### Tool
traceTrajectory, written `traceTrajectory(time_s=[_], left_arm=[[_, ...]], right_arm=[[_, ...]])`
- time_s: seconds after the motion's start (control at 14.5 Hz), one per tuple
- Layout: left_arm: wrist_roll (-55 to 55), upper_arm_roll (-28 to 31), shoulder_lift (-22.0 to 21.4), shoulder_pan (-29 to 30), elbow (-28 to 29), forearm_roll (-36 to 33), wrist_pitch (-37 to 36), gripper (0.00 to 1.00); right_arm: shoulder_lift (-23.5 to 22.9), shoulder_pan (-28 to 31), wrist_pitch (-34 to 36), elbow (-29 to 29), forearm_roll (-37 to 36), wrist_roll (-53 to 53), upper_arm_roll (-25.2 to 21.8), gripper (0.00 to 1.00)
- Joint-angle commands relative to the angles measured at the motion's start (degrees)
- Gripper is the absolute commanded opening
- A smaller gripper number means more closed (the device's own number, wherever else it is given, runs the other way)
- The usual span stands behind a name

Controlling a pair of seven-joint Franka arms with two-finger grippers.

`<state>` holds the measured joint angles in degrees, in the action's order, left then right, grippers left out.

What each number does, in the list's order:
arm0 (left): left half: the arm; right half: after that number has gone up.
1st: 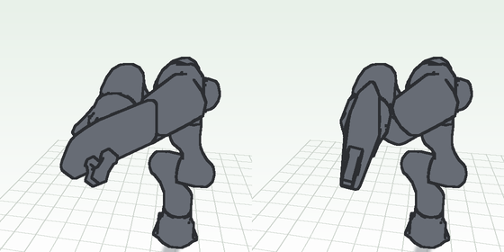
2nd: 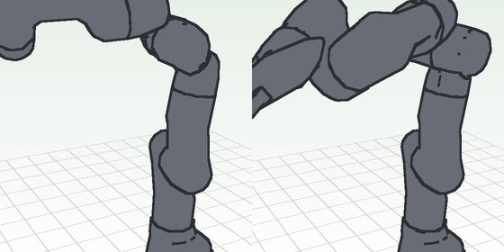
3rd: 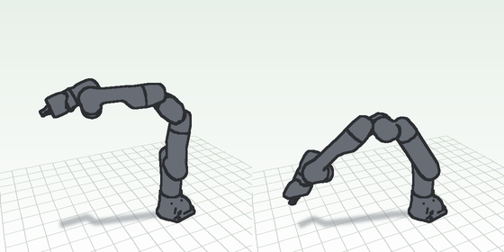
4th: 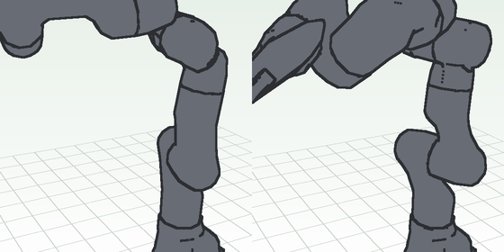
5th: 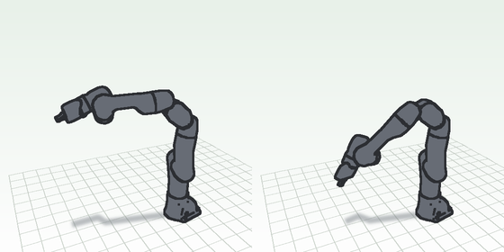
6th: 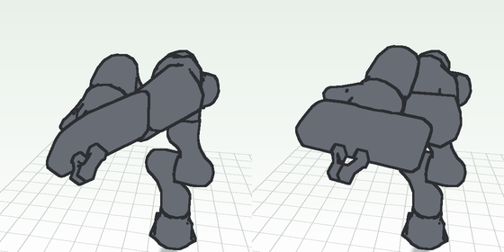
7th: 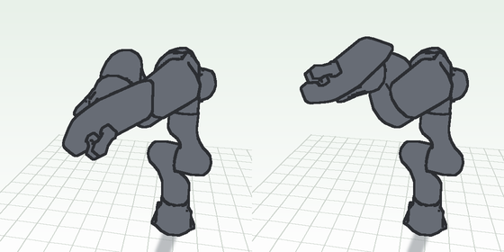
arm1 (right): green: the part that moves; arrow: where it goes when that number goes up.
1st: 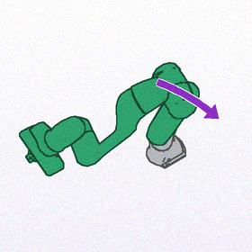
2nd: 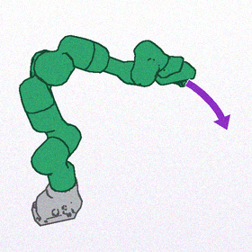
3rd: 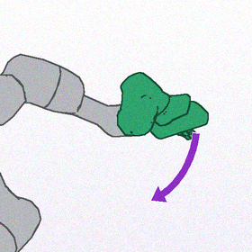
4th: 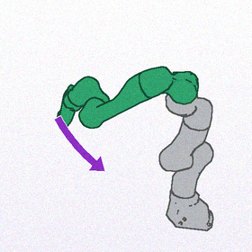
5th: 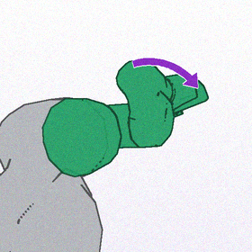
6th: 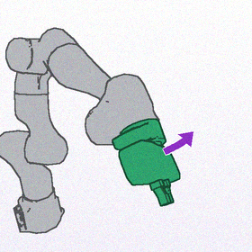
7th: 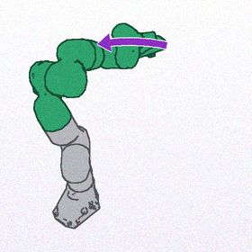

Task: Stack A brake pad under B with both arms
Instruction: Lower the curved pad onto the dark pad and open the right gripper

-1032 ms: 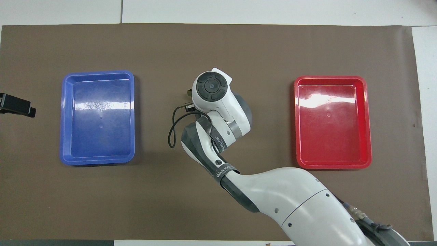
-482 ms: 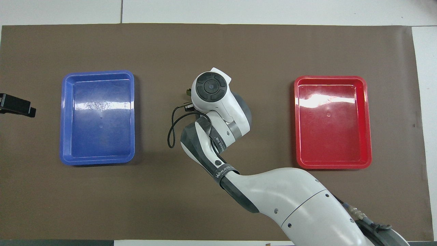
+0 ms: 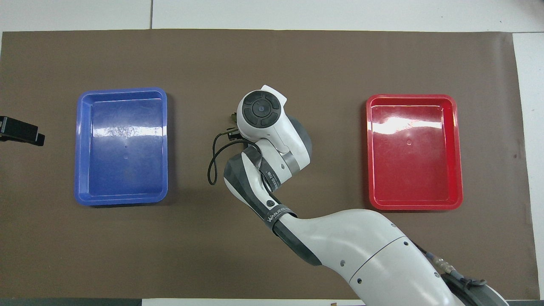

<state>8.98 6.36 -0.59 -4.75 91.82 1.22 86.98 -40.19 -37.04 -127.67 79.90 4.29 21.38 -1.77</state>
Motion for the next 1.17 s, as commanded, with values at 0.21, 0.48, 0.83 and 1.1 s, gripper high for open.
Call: traceTrajectory(time_s=[0.21,0.48,0.83,1.1], left_arm=[[0.42,-0.21,-0.55,0.44,-0.15,-0.61,-0.58,0.99],[0.42,-0.21,-0.55,0.44,-0.15,-0.61,-0.49,0.99],[0.51,-0.21,-0.55,0.44,-0.15,-0.61,-0.49,0.99],[0.42,-0.21,-0.55,0.44,-0.15,-0.61,-0.49,0.99]], right_arm=[[8.97,4.6,6.11,1.57,-2.79,2.0,-1.2,1.0],[17.93,11.62,8.58,6.22,-3.59,1.74,-1.65,1.0],[24.53,20.5,17.53,7.9,-6.84,1.12,-1.65,1.0],[29.1,27.18,26.49,7.99,-6.84,-1.06,-1.48,1.0]])
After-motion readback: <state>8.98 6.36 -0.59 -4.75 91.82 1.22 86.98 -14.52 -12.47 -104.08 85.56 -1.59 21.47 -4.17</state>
